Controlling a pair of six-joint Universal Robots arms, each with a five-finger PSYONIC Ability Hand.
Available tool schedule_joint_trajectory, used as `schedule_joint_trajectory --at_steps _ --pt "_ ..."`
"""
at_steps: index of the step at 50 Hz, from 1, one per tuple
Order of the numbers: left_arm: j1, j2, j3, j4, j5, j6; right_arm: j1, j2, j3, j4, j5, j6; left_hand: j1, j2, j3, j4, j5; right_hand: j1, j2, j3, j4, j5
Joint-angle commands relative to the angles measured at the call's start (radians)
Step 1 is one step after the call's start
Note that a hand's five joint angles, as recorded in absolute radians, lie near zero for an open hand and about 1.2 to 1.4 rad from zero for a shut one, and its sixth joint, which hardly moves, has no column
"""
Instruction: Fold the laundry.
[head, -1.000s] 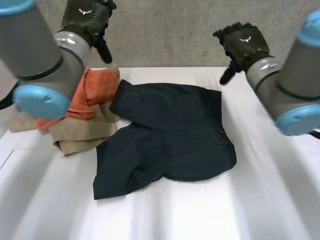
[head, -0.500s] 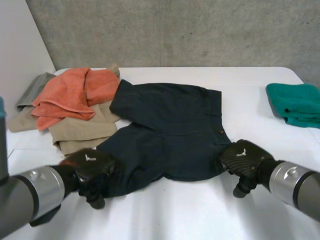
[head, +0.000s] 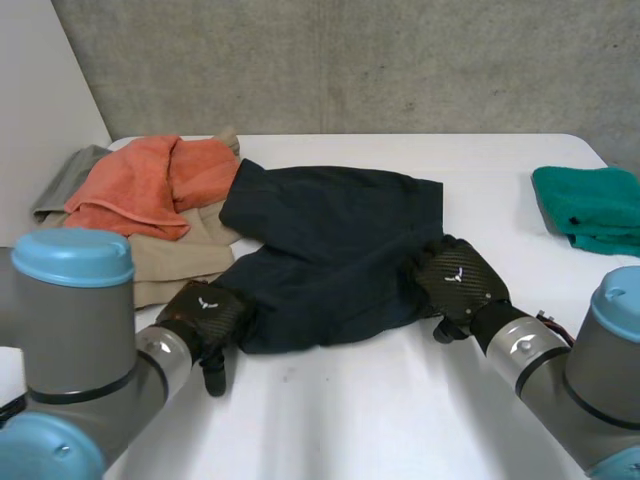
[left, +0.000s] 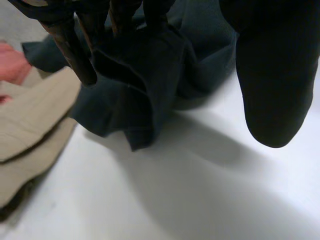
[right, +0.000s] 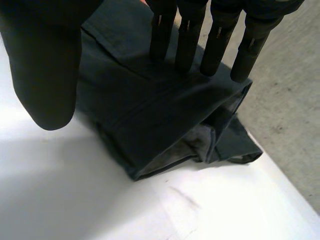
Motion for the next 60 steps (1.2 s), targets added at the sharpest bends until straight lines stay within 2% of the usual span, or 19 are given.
schedule_joint_trajectory --at_steps 1,4,7,8,9,12,16,19,24,25,29,32,34,41,43,48,52,58,60 --pt "-0.039 -0.076 0.072 0.095 -0.081 0.037 0.037 0.068 -0.028 -0.125 0.05 0.002 0.139 0.161 0.161 0.166 0.172 0.071 0.077 0.079 0.101 0.122" --pt "-0.045 -0.093 0.091 0.107 -0.087 0.049 0.052 0.108 -0.049 -0.172 0.066 0.001 0.286 0.308 0.308 0.313 0.319 0.165 0.171 0.172 0.194 0.215" --pt "-0.052 -0.115 0.109 0.116 -0.087 0.061 0.064 0.137 -0.077 -0.195 0.093 -0.009 0.614 0.636 0.636 0.641 0.647 0.443 0.449 0.451 0.473 0.494" --pt "-0.054 -0.118 0.114 0.116 -0.087 0.066 0.067 0.143 -0.083 -0.195 0.099 -0.013 0.746 0.768 0.768 0.773 0.779 0.578 0.584 0.585 0.607 0.628" --pt "-0.052 -0.118 0.117 0.118 -0.089 0.07 0.07 0.142 -0.092 -0.188 0.112 -0.021 1.049 1.071 1.072 1.077 1.083 0.928 0.934 0.935 0.958 0.978" --pt "-0.051 -0.107 0.112 0.113 -0.09 0.083 0.072 0.124 -0.091 -0.146 0.129 -0.029 1.081 1.103 1.104 1.109 1.115 0.938 0.944 0.945 0.967 0.988" --pt "-0.057 -0.023 0.074 0.095 -0.086 0.121 0.04 0.001 -0.065 0.031 0.128 -0.055 1.081 1.103 1.104 1.109 1.115 0.938 0.944 0.945 0.967 0.988" --pt "-0.065 0.085 0.024 0.02 -0.069 0.178 -0.022 -0.148 -0.057 0.234 0.106 -0.117 1.081 1.103 1.104 1.109 1.115 0.938 0.944 0.945 0.967 0.988" --pt "-0.071 0.226 -0.016 -0.156 -0.004 0.228 -0.101 -0.295 -0.077 0.629 0.07 -0.269 1.081 1.103 1.104 1.109 1.115 0.938 0.944 0.945 0.967 0.988" --pt "-0.074 0.261 -0.021 -0.236 0.022 0.23 -0.133 -0.317 -0.079 0.771 0.059 -0.33 1.081 1.103 1.104 1.109 1.115 0.938 0.944 0.945 0.967 0.988" --pt "-0.086 0.307 -0.006 -0.431 0.107 0.228 -0.216 -0.332 -0.089 1.01 0.007 -0.453 1.081 1.103 1.104 1.109 1.115 0.938 0.944 0.945 0.967 0.988" --pt "-0.092 0.304 0.034 -0.508 0.167 0.227 -0.22 -0.329 -0.115 0.986 -0.053 -0.457 1.081 1.103 1.104 1.109 1.115 0.938 0.944 0.945 0.967 0.988" --pt "-0.091 0.284 0.062 -0.484 0.183 0.225 -0.192 -0.312 -0.157 0.919 -0.069 -0.37 1.081 1.103 1.104 1.109 1.115 0.938 0.944 0.945 0.967 0.988" --pt "-0.075 0.07 0.264 -0.32 0.096 0.224 -0.129 -0.2 -0.263 0.77 0.008 -0.127 1.081 1.103 1.104 1.109 1.115 0.938 0.944 0.945 0.967 0.988" --pt "-0.075 0.005 0.341 -0.315 0.037 0.219 -0.095 -0.179 -0.272 0.747 0.033 -0.059 1.081 1.103 1.104 1.109 1.115 0.617 0.622 0.624 0.646 0.667" --pt "-0.069 -0.078 0.445 -0.327 -0.043 0.208 -0.06 -0.179 -0.234 0.718 0.065 0.033 1.081 1.103 1.104 1.109 1.115 0.181 0.187 0.188 0.21 0.231" --pt "-0.054 -0.121 0.499 -0.327 -0.052 0.187 -0.045 -0.211 -0.163 0.713 0.077 0.071 1.081 1.103 1.104 1.109 1.115 0.037 0.042 0.044 0.066 0.087" --pt "-0.034 -0.127 0.51 -0.326 -0.056 0.164 -0.008 -0.268 -0.054 0.695 0.073 0.091 1.081 1.103 1.104 1.109 1.115 0.016 0.021 0.023 0.045 0.066" --pt "-0.028 -0.127 0.508 -0.322 -0.053 0.156 0.017 -0.277 -0.008 0.624 0.076 0.102 1.081 1.103 1.104 1.109 1.115 0.013 0.018 0.02 0.042 0.063"
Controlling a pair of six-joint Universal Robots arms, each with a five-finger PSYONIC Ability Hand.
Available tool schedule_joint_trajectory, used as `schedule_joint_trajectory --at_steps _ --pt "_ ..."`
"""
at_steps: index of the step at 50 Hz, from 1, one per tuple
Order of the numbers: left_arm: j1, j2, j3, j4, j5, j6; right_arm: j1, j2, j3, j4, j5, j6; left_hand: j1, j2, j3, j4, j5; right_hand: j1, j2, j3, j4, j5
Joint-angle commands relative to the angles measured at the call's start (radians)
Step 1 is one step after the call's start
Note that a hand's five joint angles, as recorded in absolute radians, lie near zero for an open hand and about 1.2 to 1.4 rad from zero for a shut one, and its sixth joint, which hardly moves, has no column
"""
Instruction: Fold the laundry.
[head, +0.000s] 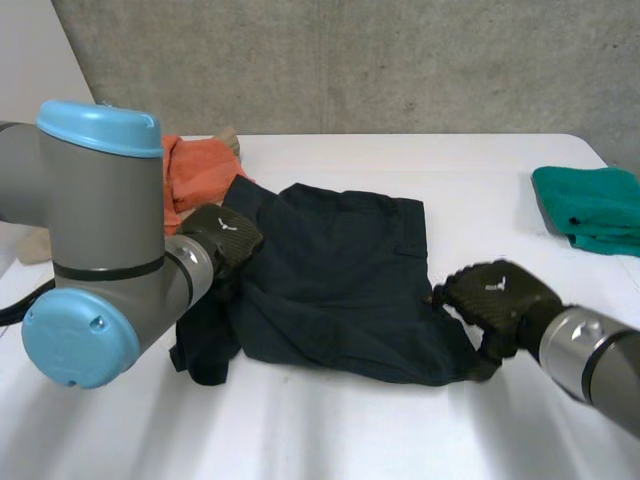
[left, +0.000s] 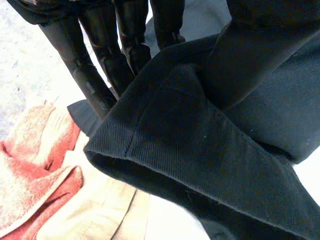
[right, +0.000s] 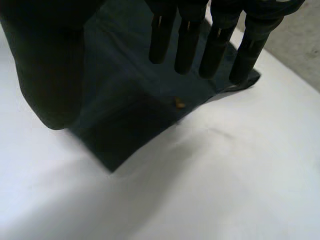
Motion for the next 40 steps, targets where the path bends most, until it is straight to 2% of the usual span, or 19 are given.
schedule_joint_trajectory --at_steps 1,6,9,12,13,19,22,25,29,31,33,37,40 --pt "0.022 0.002 -0.002 0.002 0.005 -0.027 0.056 -0.05 0.139 -0.114 -0.001 0.021 0.227 0.2 0.205 0.199 0.233 -0.007 0.003 -0.005 0.009 0.035" --pt "0.037 0.003 -0.002 0.002 0.004 -0.053 0.111 0.015 0.2 -0.347 0.057 0.062 0.227 0.2 0.205 0.199 0.233 0.016 0.026 0.019 0.032 0.058" --pt "0.042 0.009 -0.005 -0.003 0.009 -0.07 0.13 0.065 0.202 -0.419 0.102 0.079 0.227 0.2 0.205 0.199 0.233 0.04 0.05 0.042 0.056 0.081" --pt "0.043 0.021 -0.016 -0.003 0.01 -0.09 0.151 0.11 0.19 -0.472 0.163 0.084 0.227 0.2 0.205 0.199 0.233 0.449 0.459 0.452 0.465 0.491" --pt "0.04 0.032 -0.028 -0.006 0.01 -0.099 0.156 0.121 0.185 -0.475 0.192 0.082 0.227 0.2 0.205 0.199 0.233 0.91 0.92 0.913 0.926 0.952" --pt "0.03 0.098 -0.102 -0.049 0.021 -0.101 0.127 0.063 0.181 -0.435 0.228 0.012 0.227 0.2 0.205 0.199 0.233 0.918 0.928 0.921 0.934 0.96" --pt "0.014 0.159 -0.174 -0.104 0.045 -0.081 0.063 -0.04 0.191 -0.305 0.2 -0.126 0.227 0.2 0.205 0.199 0.233 0.918 0.928 0.921 0.934 0.96" --pt "-0.013 0.241 -0.275 -0.174 0.114 -0.033 -0.02 -0.135 0.201 -0.049 0.125 -0.328 0.227 0.2 0.205 0.199 0.233 0.918 0.928 0.921 0.934 0.96" --pt "-0.036 0.287 -0.355 -0.224 0.211 -0.007 -0.112 -0.183 0.199 0.244 0.048 -0.526 0.227 0.2 0.205 0.199 0.233 0.918 0.928 0.921 0.934 0.96" --pt "-0.044 0.291 -0.381 -0.236 0.251 0.0 -0.153 -0.198 0.185 0.294 0.004 -0.594 0.227 0.2 0.205 0.199 0.233 0.918 0.928 0.921 0.934 0.96" --pt "-0.046 0.288 -0.382 -0.239 0.263 0.002 -0.168 -0.211 0.175 0.28 -0.033 -0.587 0.227 0.2 0.205 0.199 0.233 0.918 0.928 0.921 0.934 0.96" --pt "-0.021 0.253 -0.334 -0.216 0.236 0.002 -0.152 -0.179 0.126 0.193 -0.097 -0.431 0.178 0.15 0.155 0.149 0.183 0.918 0.928 0.921 0.934 0.96" --pt "-0.01 0.218 -0.28 -0.172 0.207 0.0 -0.106 -0.116 0.083 0.131 -0.091 -0.352 0.169 0.141 0.146 0.14 0.174 0.918 0.928 0.921 0.934 0.96"
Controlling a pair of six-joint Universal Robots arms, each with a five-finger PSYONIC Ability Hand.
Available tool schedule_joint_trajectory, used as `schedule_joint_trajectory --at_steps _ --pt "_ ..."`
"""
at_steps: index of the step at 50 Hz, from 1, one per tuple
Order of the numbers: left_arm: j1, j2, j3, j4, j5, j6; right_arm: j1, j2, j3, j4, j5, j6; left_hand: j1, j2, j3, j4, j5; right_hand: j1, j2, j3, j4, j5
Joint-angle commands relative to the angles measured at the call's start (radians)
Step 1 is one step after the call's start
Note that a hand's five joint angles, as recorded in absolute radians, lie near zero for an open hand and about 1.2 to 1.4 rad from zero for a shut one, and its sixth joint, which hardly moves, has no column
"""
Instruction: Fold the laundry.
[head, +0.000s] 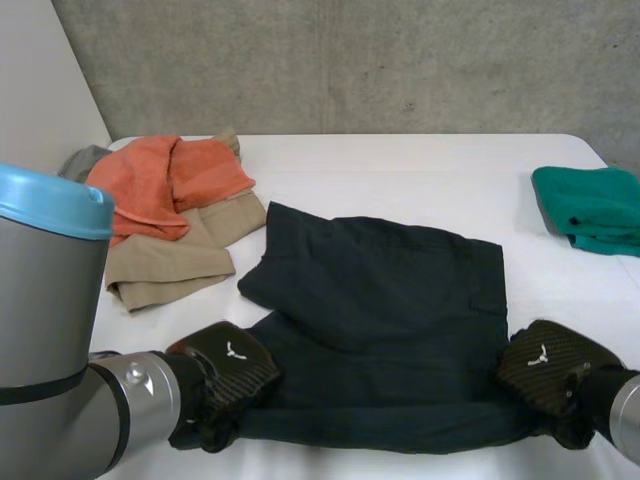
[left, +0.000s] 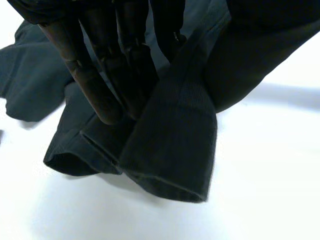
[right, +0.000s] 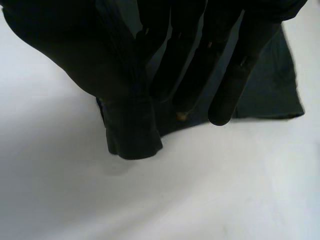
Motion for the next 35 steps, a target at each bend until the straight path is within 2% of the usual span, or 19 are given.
schedule_joint_trajectory --at_steps 1,4,8,12,23,27,29,30,31,32,33,34,35 --pt "0.035 -0.096 0.136 0.103 -0.064 -0.004 0.083 0.138 -0.116 -0.176 -0.019 0.24 0.169 0.144 0.148 0.143 0.174 0.286 0.226 0.208 0.201 0.204" --pt "0.039 -0.152 0.214 0.164 -0.084 -0.007 0.117 0.204 -0.176 -0.235 0.039 0.297 0.166 0.141 0.145 0.14 0.171 0.286 0.226 0.208 0.201 0.204" --pt "0.036 -0.294 0.406 0.284 -0.11 -0.006 0.162 0.336 -0.303 -0.339 0.175 0.369 0.169 0.144 0.148 0.143 0.174 0.286 0.226 0.208 0.201 0.204" --pt "0.032 -0.432 0.606 0.324 -0.116 -0.012 0.182 0.451 -0.422 -0.428 0.246 0.396 0.175 0.15 0.153 0.148 0.18 0.286 0.226 0.208 0.201 0.204" --pt "0.0 -0.805 1.145 0.315 -0.134 -0.027 0.198 0.72 -0.689 -0.703 0.377 0.432 0.219 0.194 0.198 0.192 0.224 0.286 0.226 0.208 0.201 0.204" --pt "-0.004 -0.935 1.313 0.312 -0.174 -0.02 0.2 0.827 -0.778 -0.806 0.409 0.426 0.213 0.188 0.192 0.187 0.218 0.286 0.226 0.208 0.201 0.204" --pt "-0.004 -0.995 1.389 0.312 -0.203 -0.008 0.2 0.887 -0.818 -0.872 0.41 0.418 0.143 0.118 0.122 0.116 0.148 0.286 0.226 0.208 0.201 0.204" --pt "-0.005 -1.011 1.405 0.313 -0.207 -0.003 0.202 0.91 -0.833 -0.893 0.41 0.412 0.093 0.069 0.072 0.067 0.099 0.202 0.141 0.124 0.116 0.119" --pt "-0.005 -1.02 1.417 0.315 -0.213 -0.001 0.203 0.933 -0.847 -0.915 0.417 0.406 0.02 -0.005 -0.001 -0.006 0.025 -0.037 -0.098 -0.116 -0.123 -0.12" --pt "-0.007 -1.032 1.429 0.324 -0.222 -0.003 0.209 0.971 -0.87 -0.956 0.424 0.395 -0.304 -0.328 -0.325 -0.33 -0.298 -0.493 -0.554 -0.571 -0.579 -0.576" --pt "-0.008 -1.034 1.425 0.331 -0.223 -0.004 0.211 0.987 -0.878 -0.976 0.432 0.392 -0.56 -0.584 -0.581 -0.586 -0.554 -0.727 -0.788 -0.805 -0.813 -0.81" --pt "-0.008 -1.032 1.42 0.345 -0.223 -0.006 0.214 1.0 -0.884 -0.993 0.443 0.39 -0.835 -0.86 -0.857 -0.862 -0.83 -0.935 -0.996 -1.013 -1.021 -1.018" --pt "-0.011 -1.031 1.411 0.361 -0.226 -0.009 0.215 1.013 -0.887 -1.005 0.446 0.389 -0.995 -1.019 -1.016 -1.021 -0.989 -0.935 -0.996 -1.013 -1.021 -1.018"
